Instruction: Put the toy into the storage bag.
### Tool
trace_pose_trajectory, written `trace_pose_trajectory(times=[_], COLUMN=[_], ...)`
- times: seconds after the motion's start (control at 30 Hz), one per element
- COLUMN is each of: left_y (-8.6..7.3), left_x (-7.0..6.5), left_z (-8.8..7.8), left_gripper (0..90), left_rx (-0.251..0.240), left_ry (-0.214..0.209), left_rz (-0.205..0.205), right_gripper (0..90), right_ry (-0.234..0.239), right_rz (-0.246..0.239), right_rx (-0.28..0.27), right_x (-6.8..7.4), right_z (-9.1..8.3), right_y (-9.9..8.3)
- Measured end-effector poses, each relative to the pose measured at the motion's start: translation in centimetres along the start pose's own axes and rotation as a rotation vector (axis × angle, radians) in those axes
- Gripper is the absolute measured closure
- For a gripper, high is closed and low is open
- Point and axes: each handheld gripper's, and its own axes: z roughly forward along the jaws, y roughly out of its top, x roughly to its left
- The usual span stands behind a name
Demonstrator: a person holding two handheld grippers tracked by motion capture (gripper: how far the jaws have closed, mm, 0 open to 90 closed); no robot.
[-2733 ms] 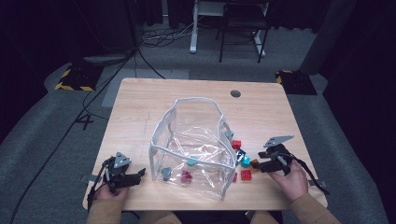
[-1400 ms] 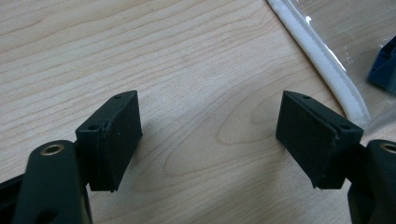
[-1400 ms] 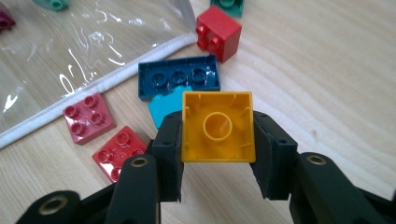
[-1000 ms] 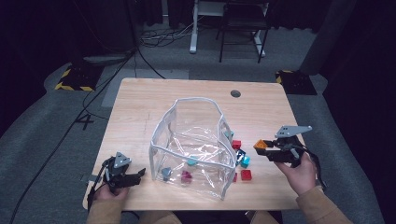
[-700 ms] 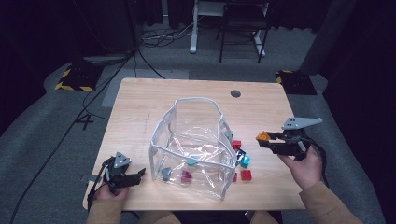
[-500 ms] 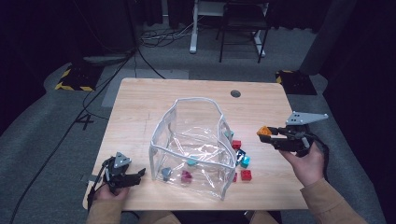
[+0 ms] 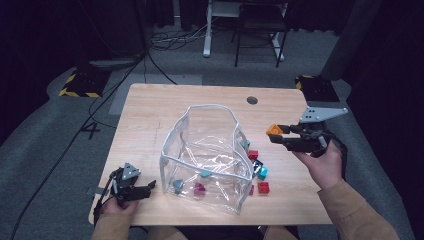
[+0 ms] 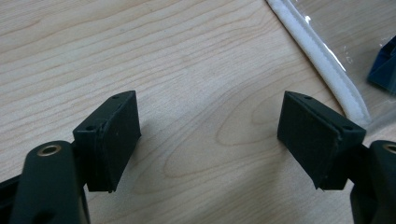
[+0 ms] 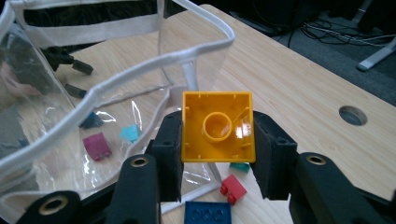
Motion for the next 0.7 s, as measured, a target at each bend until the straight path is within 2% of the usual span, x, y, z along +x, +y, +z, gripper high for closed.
trace_pose_trajectory(times=[0.07, 0.3, 0.7], left_y=[0.0, -0.1, -0.1], left_x=[0.0, -0.2, -0.1], left_z=[0.0, 0.0, -0.1], left_gripper=[21.2, 21.1, 21.1], left_rx=[0.000, -0.004, 0.004], left_ry=[-0.001, 0.005, 0.001], left_rz=[0.002, -0.005, -0.003], right_gripper=[58.7, 58.7, 58.7], right_ry=[0.018, 0.034, 0.070], right_rz=[-0.004, -0.051, -0.077], right_rx=[-0.004, -0.011, -0.005], right_x=[0.2, 1.2, 2.3], right_z=[0.2, 1.1, 2.9], right_y=[0.7, 2.9, 6.0])
